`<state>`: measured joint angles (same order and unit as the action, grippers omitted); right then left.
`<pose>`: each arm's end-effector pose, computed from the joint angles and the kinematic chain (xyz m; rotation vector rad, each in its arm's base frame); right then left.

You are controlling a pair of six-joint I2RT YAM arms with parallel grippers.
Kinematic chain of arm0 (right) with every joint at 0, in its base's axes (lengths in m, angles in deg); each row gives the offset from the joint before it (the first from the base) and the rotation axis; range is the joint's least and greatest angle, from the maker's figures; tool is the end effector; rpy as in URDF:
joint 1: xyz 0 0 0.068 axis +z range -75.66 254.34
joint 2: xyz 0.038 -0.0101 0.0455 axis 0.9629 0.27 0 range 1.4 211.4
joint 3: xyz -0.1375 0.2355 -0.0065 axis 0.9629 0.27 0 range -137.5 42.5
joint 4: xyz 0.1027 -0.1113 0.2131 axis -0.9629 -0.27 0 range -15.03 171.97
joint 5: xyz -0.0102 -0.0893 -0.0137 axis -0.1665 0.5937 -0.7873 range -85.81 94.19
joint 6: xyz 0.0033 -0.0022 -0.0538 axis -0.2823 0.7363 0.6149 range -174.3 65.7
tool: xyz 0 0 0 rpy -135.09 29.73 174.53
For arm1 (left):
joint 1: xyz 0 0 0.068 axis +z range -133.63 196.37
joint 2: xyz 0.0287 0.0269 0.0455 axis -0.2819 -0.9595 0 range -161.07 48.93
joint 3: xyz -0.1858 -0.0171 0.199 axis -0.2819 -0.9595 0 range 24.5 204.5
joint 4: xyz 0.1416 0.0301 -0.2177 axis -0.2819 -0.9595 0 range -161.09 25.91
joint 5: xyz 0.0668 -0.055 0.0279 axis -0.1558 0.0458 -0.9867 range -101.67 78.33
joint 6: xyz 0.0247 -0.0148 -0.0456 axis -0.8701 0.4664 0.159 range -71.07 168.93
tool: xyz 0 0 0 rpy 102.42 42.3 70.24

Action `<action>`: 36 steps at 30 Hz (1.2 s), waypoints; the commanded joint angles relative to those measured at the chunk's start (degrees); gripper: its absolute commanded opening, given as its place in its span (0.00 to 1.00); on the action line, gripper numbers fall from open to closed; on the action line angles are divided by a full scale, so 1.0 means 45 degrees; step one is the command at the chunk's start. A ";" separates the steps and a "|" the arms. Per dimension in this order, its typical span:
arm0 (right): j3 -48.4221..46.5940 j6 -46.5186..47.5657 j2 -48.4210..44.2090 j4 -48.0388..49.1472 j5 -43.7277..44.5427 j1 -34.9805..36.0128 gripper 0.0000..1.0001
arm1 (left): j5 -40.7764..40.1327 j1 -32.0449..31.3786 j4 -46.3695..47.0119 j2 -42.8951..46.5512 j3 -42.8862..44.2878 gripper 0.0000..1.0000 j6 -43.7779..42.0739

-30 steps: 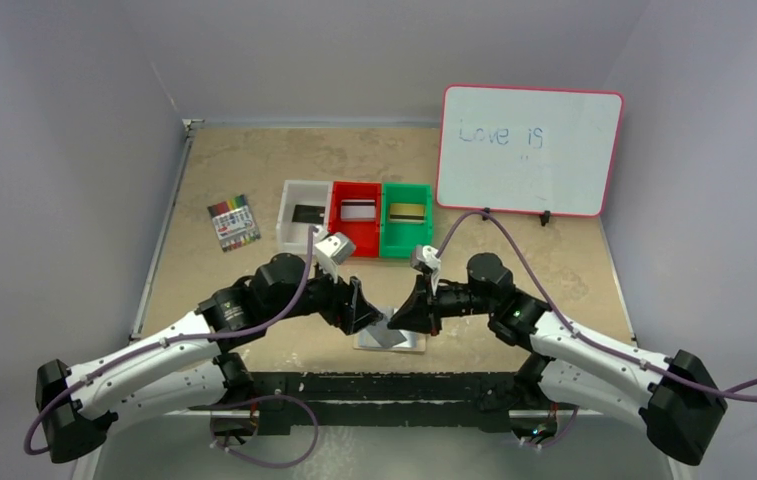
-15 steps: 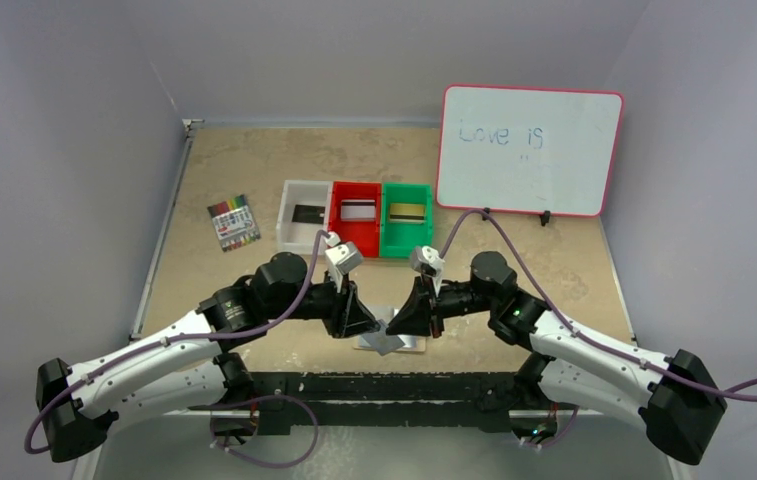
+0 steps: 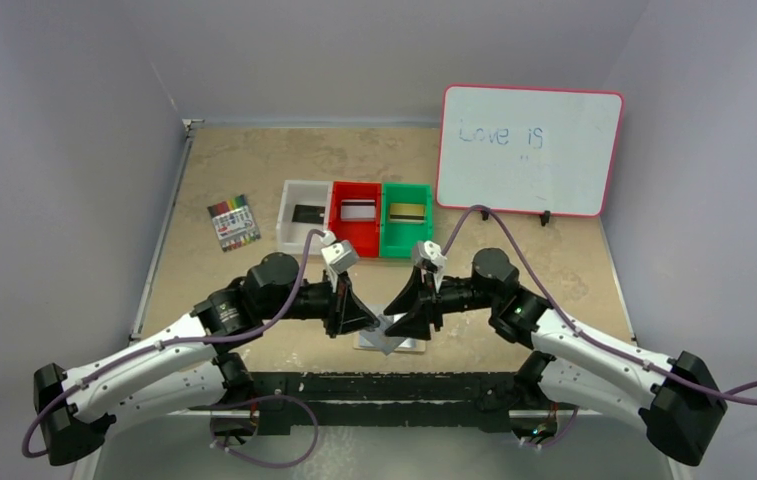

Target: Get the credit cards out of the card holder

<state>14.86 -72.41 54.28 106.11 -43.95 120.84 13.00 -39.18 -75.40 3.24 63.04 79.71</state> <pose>0.1223 0.1673 0.2719 -1.1128 1.4313 1.4976 0.0935 -0.1626 0.2977 0.7759 1.9862 -1.3740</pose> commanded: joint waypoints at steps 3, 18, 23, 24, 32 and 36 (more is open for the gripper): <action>-0.0481 0.0568 -0.0367 0.0264 0.0676 -0.0001 0.60 | 0.0090 0.0024 0.1478 0.0805 -0.0105 0.00 0.0067; -0.0959 -0.0695 0.0995 0.1742 -0.1272 -0.0001 0.44 | -0.0131 0.0021 0.1104 0.0480 0.0007 0.00 -0.0367; -0.0935 -0.0990 0.1235 0.1583 -0.1812 -0.0002 0.35 | -0.0274 0.0027 0.0611 0.0409 0.0189 0.00 -0.0597; -0.0883 -0.1014 0.1236 0.1666 -0.1803 -0.0002 0.35 | -0.0345 0.0021 0.0420 0.0440 0.0266 0.00 -0.0660; -0.0751 -0.1636 0.1326 0.2240 -0.1494 -0.0001 0.29 | -0.0600 0.0036 0.0064 0.0772 0.0323 0.00 -0.0676; -0.1207 -0.1131 0.1995 0.1484 -0.1954 -0.0001 0.23 | -0.0943 0.0027 0.0035 0.1004 0.0312 0.00 -0.0783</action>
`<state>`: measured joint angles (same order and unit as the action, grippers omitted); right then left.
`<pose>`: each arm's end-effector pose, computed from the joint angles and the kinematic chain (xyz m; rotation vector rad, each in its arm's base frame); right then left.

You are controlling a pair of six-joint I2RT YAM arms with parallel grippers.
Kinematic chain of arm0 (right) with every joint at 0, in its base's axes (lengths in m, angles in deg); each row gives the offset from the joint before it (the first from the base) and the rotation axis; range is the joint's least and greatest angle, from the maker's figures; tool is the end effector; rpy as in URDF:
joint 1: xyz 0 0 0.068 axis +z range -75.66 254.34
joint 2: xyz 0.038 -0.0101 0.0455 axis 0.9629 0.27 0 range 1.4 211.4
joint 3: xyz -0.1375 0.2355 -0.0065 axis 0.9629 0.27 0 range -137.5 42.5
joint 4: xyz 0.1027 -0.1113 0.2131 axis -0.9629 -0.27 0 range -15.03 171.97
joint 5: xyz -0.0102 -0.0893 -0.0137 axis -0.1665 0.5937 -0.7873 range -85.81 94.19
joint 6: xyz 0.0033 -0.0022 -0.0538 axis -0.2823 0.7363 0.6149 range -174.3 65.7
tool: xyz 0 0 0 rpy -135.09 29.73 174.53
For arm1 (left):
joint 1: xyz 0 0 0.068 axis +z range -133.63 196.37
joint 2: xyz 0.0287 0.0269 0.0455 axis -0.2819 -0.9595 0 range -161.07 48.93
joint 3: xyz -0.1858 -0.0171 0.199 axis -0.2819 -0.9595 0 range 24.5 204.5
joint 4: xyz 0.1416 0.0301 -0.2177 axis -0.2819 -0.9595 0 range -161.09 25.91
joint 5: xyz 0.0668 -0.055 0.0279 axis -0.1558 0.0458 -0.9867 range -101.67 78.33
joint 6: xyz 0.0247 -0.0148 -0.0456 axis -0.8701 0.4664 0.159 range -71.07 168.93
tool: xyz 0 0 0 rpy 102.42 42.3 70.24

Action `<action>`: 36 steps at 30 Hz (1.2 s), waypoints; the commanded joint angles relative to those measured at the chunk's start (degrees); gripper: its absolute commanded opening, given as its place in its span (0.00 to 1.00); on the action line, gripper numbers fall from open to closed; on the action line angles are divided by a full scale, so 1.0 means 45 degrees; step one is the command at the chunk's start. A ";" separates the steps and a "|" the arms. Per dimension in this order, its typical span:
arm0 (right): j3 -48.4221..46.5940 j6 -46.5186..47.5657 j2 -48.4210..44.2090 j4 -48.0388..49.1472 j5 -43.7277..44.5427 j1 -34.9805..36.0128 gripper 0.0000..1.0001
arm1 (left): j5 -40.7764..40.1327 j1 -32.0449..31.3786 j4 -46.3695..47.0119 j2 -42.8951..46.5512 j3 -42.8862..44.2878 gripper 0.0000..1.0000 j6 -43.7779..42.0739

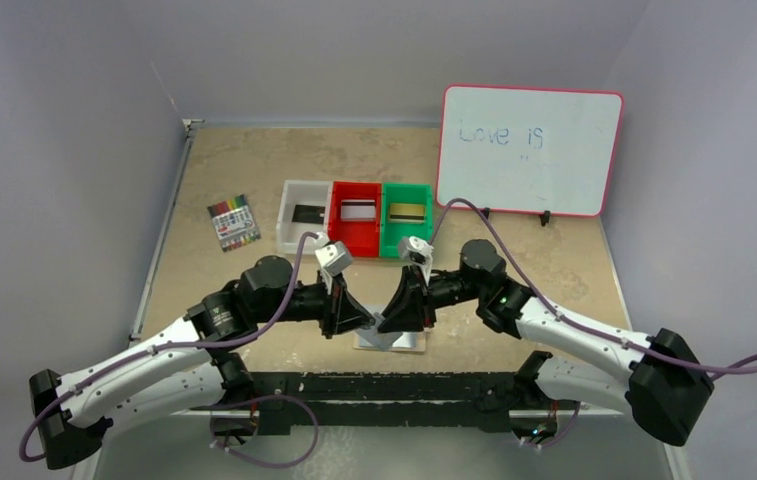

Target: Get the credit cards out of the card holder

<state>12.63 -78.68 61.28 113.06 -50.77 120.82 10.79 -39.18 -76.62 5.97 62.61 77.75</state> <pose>0.1332 0.1825 0.2731 -1.1579 1.4308 1.6500 0.0894 -0.1545 0.3005 0.7733 1.9465 -1.3275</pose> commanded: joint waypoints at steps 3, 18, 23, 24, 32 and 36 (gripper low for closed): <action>-0.0543 -0.0012 0.0404 0.0419 -0.0695 -0.0001 0.15 | -0.0527 0.0029 0.0362 0.0502 0.0380 0.00 -0.0355; -0.1159 -0.0280 0.0554 0.0138 -0.0371 -0.0019 0.25 | -0.1133 0.0026 -0.0728 0.0353 0.0821 0.00 -0.1148; -0.1202 -0.0249 0.0871 0.0307 -0.0675 -0.0021 0.00 | -0.1314 0.0022 -0.0211 0.0254 0.0557 0.00 -0.0709; -0.1196 -0.0146 0.0832 0.0231 -0.0558 -0.0019 0.00 | -0.1369 0.0043 -0.0341 0.0143 0.0651 0.00 -0.0743; -0.0829 0.0959 0.0420 -0.0611 0.2640 -0.0017 0.00 | -0.7222 0.0040 -0.2484 0.0419 0.1318 0.75 0.0329; -0.1240 0.3036 0.0259 -0.1921 0.5779 0.0001 0.00 | -1.4662 0.0035 -0.4847 0.0935 0.1752 0.82 0.2556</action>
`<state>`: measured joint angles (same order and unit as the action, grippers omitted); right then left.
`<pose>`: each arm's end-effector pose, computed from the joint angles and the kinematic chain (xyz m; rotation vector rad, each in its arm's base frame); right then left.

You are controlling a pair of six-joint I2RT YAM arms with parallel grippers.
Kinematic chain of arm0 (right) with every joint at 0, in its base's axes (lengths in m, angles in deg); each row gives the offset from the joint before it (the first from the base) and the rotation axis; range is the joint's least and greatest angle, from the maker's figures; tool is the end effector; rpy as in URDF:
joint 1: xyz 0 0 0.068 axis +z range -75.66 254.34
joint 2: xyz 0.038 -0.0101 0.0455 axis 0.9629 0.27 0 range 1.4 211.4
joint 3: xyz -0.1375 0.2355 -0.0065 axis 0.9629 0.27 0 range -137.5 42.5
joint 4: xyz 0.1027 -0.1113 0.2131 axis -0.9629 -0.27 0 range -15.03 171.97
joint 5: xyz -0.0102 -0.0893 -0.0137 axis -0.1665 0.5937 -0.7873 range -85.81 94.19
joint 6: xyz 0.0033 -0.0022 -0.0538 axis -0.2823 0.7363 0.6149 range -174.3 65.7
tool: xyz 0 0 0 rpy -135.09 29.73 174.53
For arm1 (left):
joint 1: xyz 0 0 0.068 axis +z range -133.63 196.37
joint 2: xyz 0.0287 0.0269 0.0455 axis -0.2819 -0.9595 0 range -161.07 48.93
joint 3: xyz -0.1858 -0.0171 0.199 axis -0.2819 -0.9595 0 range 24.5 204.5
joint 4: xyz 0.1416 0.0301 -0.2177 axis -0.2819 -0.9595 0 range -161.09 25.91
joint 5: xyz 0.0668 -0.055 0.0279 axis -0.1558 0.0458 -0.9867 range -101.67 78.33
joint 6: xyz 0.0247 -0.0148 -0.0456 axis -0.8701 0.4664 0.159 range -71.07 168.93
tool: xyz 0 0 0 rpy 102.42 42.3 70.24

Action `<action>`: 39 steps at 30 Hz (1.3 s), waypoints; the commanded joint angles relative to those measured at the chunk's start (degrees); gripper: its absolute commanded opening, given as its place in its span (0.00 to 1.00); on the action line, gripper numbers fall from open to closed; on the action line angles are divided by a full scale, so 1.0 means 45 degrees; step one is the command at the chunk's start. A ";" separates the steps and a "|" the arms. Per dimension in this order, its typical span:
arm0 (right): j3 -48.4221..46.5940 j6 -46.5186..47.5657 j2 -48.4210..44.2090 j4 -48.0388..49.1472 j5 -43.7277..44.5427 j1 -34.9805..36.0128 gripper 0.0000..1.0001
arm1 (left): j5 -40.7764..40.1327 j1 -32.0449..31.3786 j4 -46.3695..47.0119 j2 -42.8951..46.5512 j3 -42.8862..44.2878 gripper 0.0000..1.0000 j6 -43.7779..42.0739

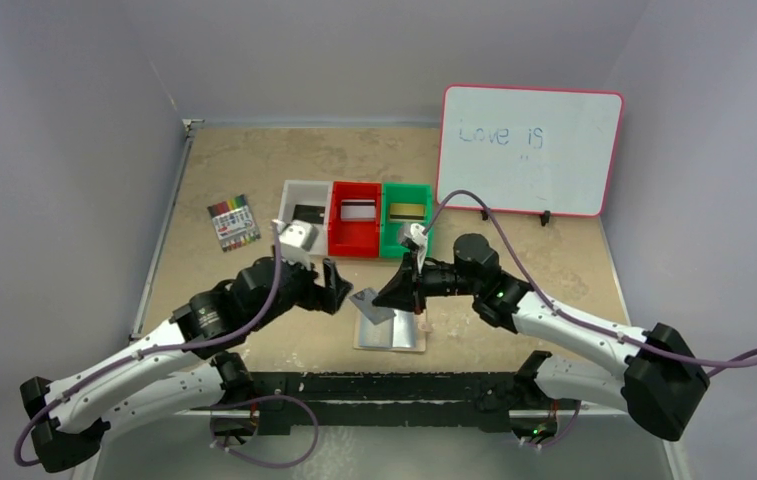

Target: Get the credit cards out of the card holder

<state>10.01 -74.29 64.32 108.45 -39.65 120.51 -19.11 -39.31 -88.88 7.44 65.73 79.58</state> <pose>0.1490 0.1908 0.2693 -1.0252 1.5383 1.4652 0.0976 -0.1350 0.3009 0.3707 2.0711 -0.8156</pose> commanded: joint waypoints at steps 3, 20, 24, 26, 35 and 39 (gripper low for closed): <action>-0.0898 0.2630 -0.0721 -0.0743 0.6719 0.0085 0.00 | -1.2563 0.0079 -0.4883 0.0213 0.1650 0.83 0.4538; -0.6360 0.8595 0.4513 -0.1512 1.1804 0.0110 0.00 | -1.3864 0.0049 -0.5782 0.1265 0.1657 0.88 0.4449; -0.7663 0.9617 0.6341 -0.1811 1.1706 0.0099 0.00 | -1.4532 0.0053 -0.6353 0.1074 0.1859 0.88 0.4833; -0.8282 1.0122 0.7139 -0.1862 1.1608 0.0099 0.00 | -1.4755 0.0050 -0.6486 0.0894 0.1938 0.88 0.4895; -1.0209 1.1191 0.9738 -0.2682 1.2020 0.0110 0.00 | -1.4962 0.0054 -0.6699 0.0361 0.2126 0.88 0.4829; -1.1145 1.1533 1.0584 -0.3444 1.2100 0.0110 0.00 | -1.4857 0.0049 -0.6670 0.0322 0.2114 0.88 0.4800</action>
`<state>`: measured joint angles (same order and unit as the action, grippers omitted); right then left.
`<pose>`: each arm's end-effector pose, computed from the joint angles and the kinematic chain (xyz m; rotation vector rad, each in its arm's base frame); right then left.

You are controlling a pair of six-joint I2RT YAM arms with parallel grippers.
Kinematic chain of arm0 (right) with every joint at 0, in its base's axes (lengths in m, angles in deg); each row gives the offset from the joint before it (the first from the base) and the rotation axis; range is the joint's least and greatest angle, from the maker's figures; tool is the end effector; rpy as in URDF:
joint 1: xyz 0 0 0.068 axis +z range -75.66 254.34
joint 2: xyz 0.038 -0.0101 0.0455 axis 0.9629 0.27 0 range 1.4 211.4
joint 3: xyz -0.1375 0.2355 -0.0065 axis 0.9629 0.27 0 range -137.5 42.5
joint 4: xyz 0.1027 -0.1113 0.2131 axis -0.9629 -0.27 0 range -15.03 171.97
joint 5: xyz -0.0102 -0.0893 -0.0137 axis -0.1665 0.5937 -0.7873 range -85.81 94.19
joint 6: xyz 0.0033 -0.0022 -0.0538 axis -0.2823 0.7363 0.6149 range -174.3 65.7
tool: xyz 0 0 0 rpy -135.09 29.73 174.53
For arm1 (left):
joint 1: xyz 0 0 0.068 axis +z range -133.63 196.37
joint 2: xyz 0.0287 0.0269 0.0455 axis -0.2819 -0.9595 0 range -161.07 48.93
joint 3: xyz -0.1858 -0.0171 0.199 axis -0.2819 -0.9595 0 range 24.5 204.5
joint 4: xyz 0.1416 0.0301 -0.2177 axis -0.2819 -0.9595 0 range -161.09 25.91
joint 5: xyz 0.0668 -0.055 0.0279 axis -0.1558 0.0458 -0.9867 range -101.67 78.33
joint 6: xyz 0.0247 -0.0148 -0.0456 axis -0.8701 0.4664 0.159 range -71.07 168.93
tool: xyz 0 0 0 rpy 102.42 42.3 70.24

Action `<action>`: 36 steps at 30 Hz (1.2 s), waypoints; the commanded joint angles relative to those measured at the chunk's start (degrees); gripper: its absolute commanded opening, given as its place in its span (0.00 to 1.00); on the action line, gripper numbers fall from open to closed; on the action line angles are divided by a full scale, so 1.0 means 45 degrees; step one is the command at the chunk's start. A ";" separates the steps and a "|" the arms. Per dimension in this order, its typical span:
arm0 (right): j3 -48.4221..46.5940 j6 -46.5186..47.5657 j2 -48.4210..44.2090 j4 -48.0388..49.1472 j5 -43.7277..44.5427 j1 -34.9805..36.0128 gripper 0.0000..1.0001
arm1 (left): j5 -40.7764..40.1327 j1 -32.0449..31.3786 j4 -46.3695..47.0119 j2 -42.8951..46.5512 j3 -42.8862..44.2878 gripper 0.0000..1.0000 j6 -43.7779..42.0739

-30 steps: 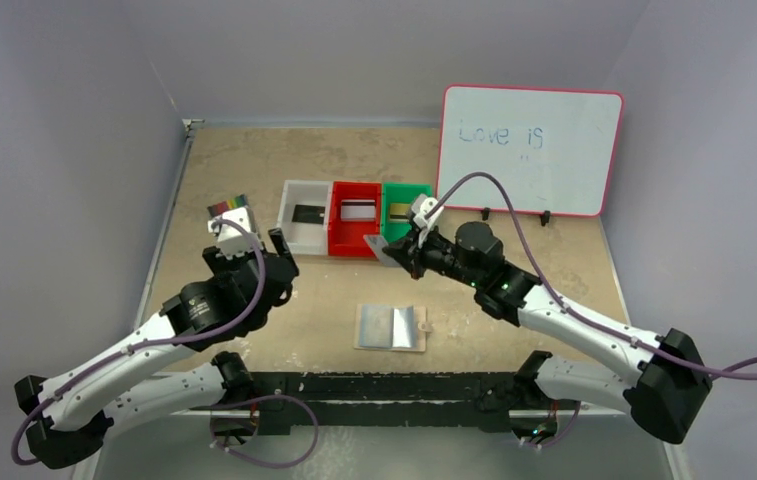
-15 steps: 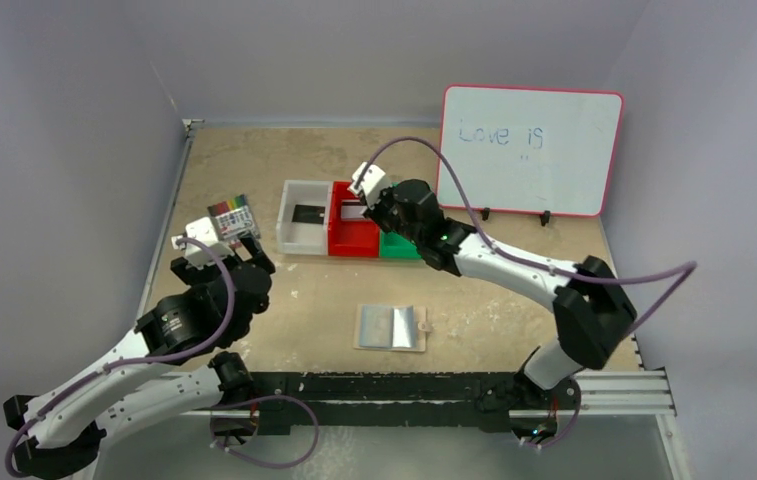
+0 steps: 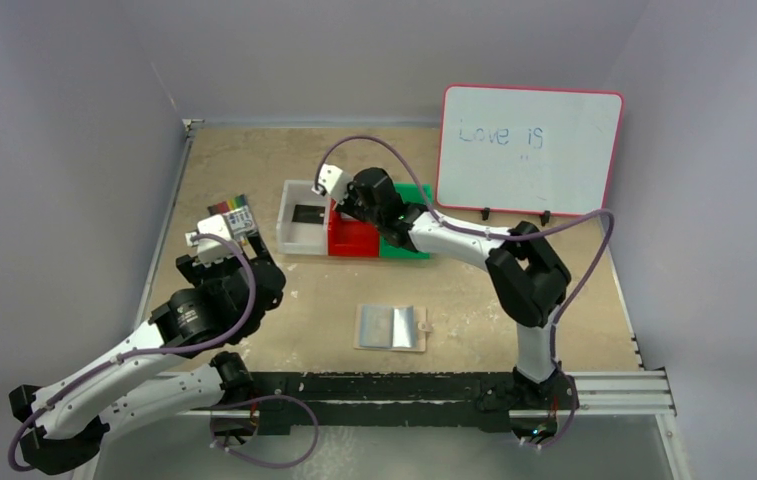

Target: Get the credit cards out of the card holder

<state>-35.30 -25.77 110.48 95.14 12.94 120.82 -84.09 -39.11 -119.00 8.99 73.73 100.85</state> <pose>0.3142 0.3229 0.2532 -1.0624 1.5555 0.0706 0.0897 -0.0705 0.3211 -0.4591 1.7322 0.1798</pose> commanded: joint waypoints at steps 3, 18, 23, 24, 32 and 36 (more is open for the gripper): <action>-0.1090 0.1664 0.0603 -0.0533 0.0539 0.0038 0.00 | -0.0077 0.0017 0.0228 -0.0009 0.0294 0.88 -0.0199; -0.1788 0.3876 0.1875 -0.0750 0.0737 0.0003 0.00 | 0.0159 0.0025 0.0537 0.0279 0.0268 0.89 -0.0531; -0.2055 0.4560 0.2228 -0.0525 0.0385 -0.0141 0.00 | 0.0066 0.0029 0.0417 0.0484 0.0292 0.89 -0.0424; -0.2097 0.4655 0.2302 -0.0449 0.0394 -0.0181 0.00 | 0.0018 0.0026 0.0335 0.0520 0.0322 0.89 -0.0321; -0.2410 0.5105 0.2754 -0.0400 -0.0179 -0.0477 0.00 | -0.0032 0.0031 0.0304 0.0733 0.0316 0.90 -0.0245; -0.2273 0.5551 0.2839 -0.0135 -0.0276 -0.0558 0.00 | 0.0028 0.0030 0.0371 0.0690 0.0292 0.90 -0.0316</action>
<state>-43.82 -3.65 123.48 92.08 13.20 118.81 -82.45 -39.11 -117.80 11.88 73.73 99.32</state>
